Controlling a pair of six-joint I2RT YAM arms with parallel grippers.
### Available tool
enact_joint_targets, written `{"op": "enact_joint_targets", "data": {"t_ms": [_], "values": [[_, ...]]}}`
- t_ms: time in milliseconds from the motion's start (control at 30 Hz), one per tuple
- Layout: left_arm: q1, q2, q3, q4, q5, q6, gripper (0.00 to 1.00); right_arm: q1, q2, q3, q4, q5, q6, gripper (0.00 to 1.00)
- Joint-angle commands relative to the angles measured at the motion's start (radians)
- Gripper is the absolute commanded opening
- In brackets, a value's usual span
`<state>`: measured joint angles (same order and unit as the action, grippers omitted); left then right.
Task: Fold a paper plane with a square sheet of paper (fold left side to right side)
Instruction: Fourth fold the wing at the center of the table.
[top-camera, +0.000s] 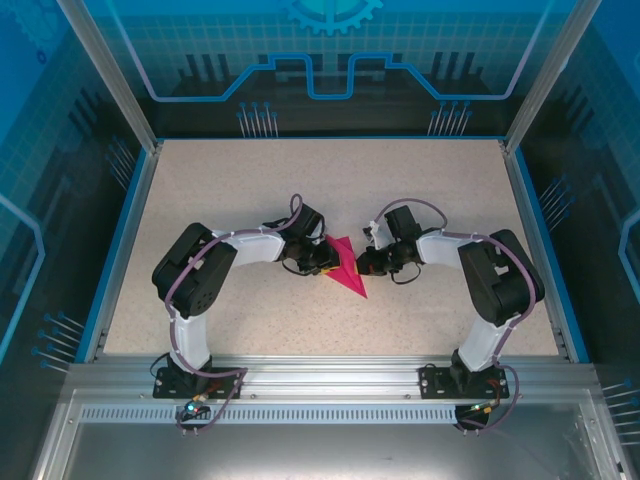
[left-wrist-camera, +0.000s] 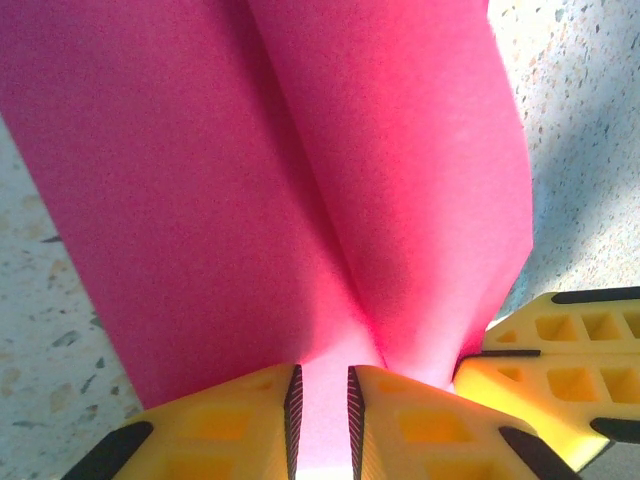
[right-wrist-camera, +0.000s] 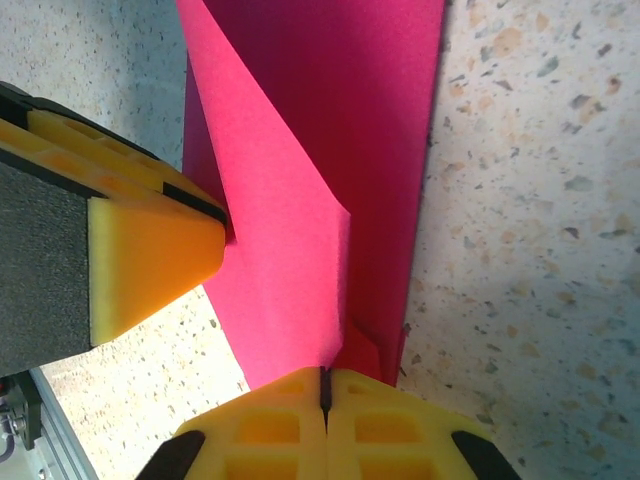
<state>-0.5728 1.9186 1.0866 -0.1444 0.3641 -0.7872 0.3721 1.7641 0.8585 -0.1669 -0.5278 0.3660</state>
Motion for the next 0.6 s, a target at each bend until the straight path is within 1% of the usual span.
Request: {"op": "enact_joint_targets", "data": {"t_ms": [0,300,567], "values": [[-0.006,0.011,0.015,-0.02,0.018,0.003,0.24,-0.022,0.024,0.016,-0.036,0.016,-0.002,0.05],[-0.008,0.013,0.016,-0.021,0.017,0.005,0.24,-0.025,0.011,0.015,-0.021,-0.022,-0.003,0.05],[-0.008,0.013,0.019,-0.025,0.018,0.008,0.24,-0.044,0.018,0.045,-0.043,-0.016,-0.015,0.06]]}}
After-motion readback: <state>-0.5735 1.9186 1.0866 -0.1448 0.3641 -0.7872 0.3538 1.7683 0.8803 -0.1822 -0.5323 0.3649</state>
